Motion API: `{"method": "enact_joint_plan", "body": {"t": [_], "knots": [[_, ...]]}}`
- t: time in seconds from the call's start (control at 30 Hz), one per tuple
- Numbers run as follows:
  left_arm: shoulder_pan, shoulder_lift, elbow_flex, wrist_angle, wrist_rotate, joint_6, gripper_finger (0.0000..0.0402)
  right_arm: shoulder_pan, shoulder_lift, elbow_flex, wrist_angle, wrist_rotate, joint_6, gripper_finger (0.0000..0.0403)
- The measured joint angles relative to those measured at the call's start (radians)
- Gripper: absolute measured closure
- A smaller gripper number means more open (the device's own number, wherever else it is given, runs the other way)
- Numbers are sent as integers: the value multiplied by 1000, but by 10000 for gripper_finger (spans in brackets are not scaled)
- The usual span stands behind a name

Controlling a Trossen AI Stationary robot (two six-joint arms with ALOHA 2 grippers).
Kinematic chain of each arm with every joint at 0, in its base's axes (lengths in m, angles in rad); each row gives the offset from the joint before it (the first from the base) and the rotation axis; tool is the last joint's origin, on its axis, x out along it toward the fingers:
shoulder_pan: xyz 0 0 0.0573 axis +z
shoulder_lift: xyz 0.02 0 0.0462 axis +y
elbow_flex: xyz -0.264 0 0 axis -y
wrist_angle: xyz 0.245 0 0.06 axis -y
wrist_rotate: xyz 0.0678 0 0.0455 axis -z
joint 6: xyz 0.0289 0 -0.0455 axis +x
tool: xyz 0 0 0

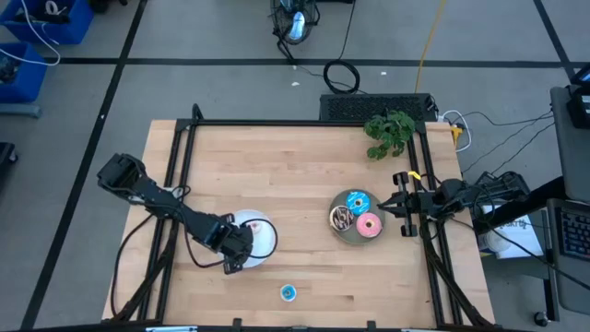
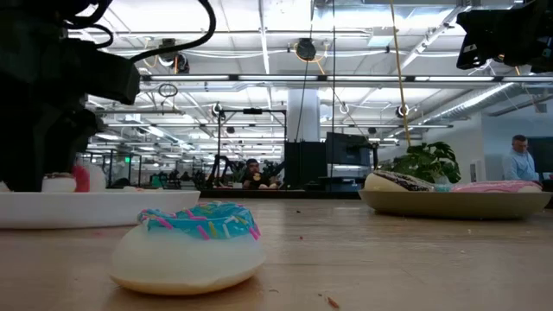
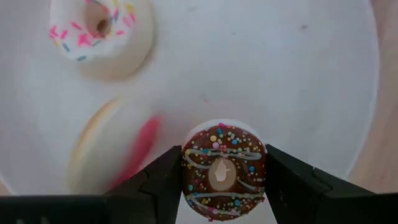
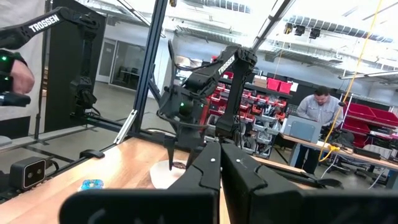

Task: Pick & Place donuts
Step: Put the small brown donut on the white plate

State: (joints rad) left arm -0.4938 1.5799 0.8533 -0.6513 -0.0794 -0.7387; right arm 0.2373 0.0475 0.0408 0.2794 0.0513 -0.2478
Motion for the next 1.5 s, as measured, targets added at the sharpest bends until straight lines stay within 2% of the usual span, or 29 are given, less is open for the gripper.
{"method": "enact_joint_plan", "body": {"t": [0.47, 0.6, 0.77, 1.3, 1.5], "knots": [[-6, 0, 54, -3, -7, 68, 199, 0, 0, 0, -1, 0, 0, 403], [-6, 0, 54, -28, 7, 57, 199, 0, 0, 0, -1, 0, 0, 403], [-11, 6, 50, -84, -25, 61, 199, 0, 0, 0, -1, 0, 0, 403], [-17, 6, 32, -82, -18, 75, 199, 0, 0, 0, -1, 0, 0, 403], [-19, 6, 32, -81, -21, 74, 167, 0, 0, 0, -1, 0, 0, 403]]}}
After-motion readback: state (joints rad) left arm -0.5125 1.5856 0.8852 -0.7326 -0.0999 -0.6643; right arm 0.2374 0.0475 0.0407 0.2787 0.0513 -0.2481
